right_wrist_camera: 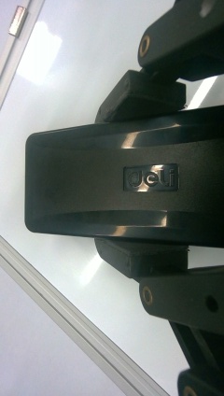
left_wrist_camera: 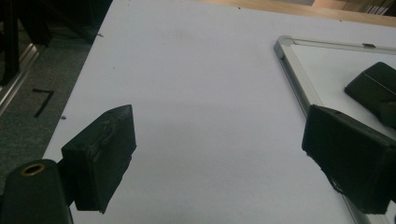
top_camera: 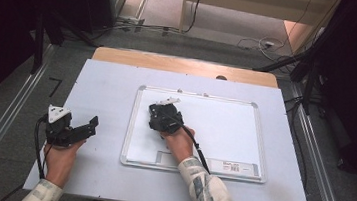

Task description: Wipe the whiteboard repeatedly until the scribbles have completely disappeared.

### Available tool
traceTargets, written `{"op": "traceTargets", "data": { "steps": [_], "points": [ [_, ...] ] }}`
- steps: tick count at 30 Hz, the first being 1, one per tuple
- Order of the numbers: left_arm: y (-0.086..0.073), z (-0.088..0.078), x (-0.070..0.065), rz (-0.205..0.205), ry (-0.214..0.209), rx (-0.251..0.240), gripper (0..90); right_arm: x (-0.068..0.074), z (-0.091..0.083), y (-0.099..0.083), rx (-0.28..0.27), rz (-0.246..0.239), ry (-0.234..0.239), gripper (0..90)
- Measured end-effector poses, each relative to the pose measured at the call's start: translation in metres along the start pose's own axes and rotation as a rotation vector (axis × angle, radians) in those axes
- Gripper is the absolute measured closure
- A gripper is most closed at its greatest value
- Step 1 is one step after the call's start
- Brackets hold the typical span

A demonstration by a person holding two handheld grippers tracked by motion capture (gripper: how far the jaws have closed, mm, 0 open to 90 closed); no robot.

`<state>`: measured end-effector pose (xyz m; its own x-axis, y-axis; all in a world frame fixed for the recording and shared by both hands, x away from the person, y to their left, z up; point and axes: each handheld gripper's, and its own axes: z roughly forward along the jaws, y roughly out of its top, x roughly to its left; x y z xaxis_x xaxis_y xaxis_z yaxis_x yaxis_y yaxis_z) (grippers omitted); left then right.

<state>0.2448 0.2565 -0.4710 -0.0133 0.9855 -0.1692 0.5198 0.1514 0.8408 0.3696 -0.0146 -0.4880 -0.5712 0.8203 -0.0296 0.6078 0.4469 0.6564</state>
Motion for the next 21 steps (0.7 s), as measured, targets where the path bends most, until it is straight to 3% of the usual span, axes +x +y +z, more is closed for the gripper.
{"op": "traceTargets", "data": {
  "steps": [10, 15, 18, 21],
  "points": [
    [0.0, 0.0, 0.0, 0.0, 0.002, -0.001, 10.3, -0.005, -0.006, -0.005, 0.009, 0.05, 0.073, 37.6],
    [0.0, 0.0, 0.0, 0.001, 0.001, 0.0, 10.3, -0.003, -0.007, -0.006, 0.002, 0.038, 0.066, 37.5],
    [0.0, 0.0, -0.001, 0.001, 0.002, -0.002, 10.3, 0.004, -0.006, -0.008, -0.006, -0.006, 0.021, 37.5],
    [0.001, -0.001, -0.001, 0.003, -0.002, -0.005, 10.3, 0.007, -0.006, -0.01, -0.018, -0.01, 0.001, 37.5]
  ]
}}
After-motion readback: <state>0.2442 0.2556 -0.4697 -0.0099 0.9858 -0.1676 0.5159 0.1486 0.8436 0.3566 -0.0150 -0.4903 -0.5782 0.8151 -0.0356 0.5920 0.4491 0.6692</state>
